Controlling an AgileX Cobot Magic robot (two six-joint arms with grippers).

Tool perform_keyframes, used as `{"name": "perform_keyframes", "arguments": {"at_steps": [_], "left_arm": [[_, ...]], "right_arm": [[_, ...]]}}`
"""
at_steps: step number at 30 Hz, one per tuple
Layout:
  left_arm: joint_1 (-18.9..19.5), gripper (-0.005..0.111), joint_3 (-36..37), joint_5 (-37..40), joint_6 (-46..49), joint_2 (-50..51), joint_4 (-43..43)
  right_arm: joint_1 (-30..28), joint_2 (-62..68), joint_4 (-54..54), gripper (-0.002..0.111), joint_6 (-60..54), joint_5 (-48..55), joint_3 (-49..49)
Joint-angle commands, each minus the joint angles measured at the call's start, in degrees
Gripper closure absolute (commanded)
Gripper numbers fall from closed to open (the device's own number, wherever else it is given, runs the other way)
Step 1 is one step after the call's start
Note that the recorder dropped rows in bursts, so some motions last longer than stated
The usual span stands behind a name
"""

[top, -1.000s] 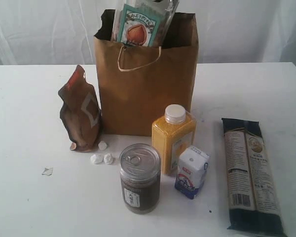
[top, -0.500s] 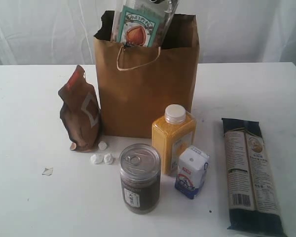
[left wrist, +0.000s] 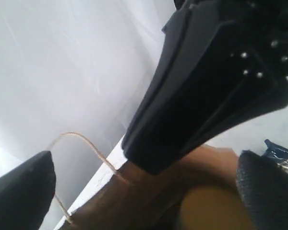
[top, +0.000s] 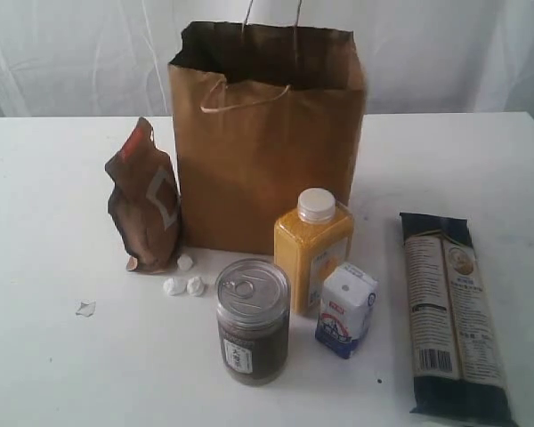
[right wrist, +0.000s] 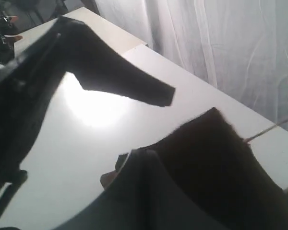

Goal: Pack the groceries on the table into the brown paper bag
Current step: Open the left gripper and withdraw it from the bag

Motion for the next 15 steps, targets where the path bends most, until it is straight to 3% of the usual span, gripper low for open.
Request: {"name": "perform_keyframes", "arguments": {"at_steps": [1, 9, 15], "left_arm": [[0.0, 0.003, -0.12, -0.06, -0.54, -0.9, -0.5], [0.0, 0.003, -0.12, 0.33, -0.54, -0.9, -0.5], [0.0, 0.003, -0.12, 7.68, -0.54, -0.9, -0.5]], "right_arm": [[-1.35, 0.86, -1.74, 0.108, -3.63, 0.34, -0.03], [-5.0, 0.74, -5.29, 0.108, -2.1, 0.34, -0.03], [-9.19, -0.24, -15.05, 0.108, 5.26, -3.37, -0.03]]}}
